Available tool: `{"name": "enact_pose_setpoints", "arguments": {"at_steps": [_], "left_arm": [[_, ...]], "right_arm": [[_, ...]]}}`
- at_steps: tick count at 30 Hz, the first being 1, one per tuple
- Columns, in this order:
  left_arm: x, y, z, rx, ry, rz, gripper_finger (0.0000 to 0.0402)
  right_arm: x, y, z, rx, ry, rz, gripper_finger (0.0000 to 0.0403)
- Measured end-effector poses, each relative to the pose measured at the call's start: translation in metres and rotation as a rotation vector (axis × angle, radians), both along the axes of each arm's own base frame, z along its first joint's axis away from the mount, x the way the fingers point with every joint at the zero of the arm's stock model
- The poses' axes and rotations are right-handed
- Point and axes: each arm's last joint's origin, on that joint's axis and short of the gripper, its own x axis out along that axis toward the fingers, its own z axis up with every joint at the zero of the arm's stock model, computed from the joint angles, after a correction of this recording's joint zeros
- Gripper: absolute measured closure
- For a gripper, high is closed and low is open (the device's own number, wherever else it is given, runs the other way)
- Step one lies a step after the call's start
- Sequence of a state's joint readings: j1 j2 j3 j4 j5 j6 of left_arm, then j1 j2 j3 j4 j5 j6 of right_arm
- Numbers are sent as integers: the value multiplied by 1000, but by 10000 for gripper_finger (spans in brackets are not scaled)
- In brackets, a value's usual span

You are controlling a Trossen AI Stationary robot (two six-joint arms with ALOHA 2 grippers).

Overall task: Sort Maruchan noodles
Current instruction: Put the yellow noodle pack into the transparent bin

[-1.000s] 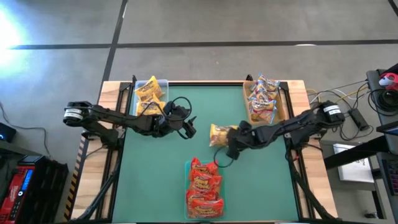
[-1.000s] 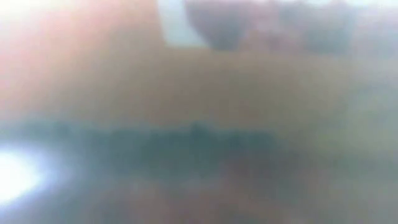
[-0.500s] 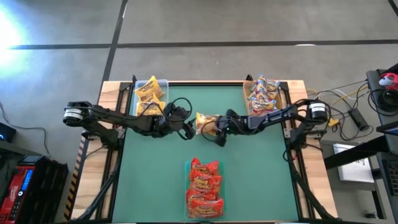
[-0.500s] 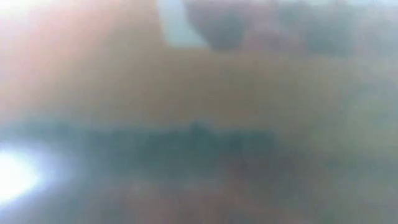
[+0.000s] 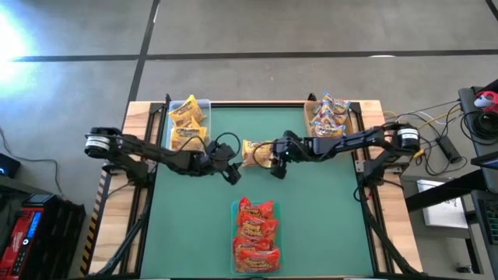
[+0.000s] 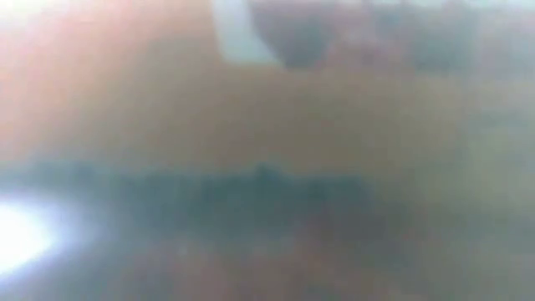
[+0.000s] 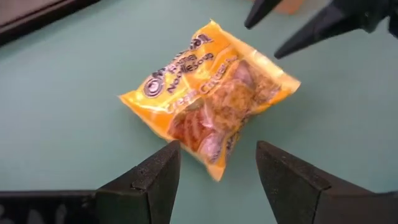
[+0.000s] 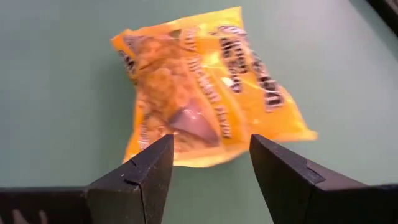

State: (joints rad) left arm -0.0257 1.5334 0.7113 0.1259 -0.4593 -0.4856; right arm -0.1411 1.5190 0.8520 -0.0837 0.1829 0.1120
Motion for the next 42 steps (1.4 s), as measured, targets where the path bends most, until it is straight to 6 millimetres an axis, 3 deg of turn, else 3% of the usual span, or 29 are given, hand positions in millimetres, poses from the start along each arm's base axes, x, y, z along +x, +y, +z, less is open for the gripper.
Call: {"name": "enact_pose_setpoints", "arguments": {"at_steps": [6,16,27,42], "left_arm": [[6,0,-17,-37,-7,31,209],[25,-1,-30,-50,19,45,209],[27,-2,-27,-72,-2,53,209],[28,-14,-28,-132,-40,63,209]], "right_arm": [[-8,-11,3,7,41,-39,200],[-9,-16,5,-16,34,-70,200],[-9,-16,5,-80,63,6,200],[-7,-19,7,-39,10,-95,200]]}}
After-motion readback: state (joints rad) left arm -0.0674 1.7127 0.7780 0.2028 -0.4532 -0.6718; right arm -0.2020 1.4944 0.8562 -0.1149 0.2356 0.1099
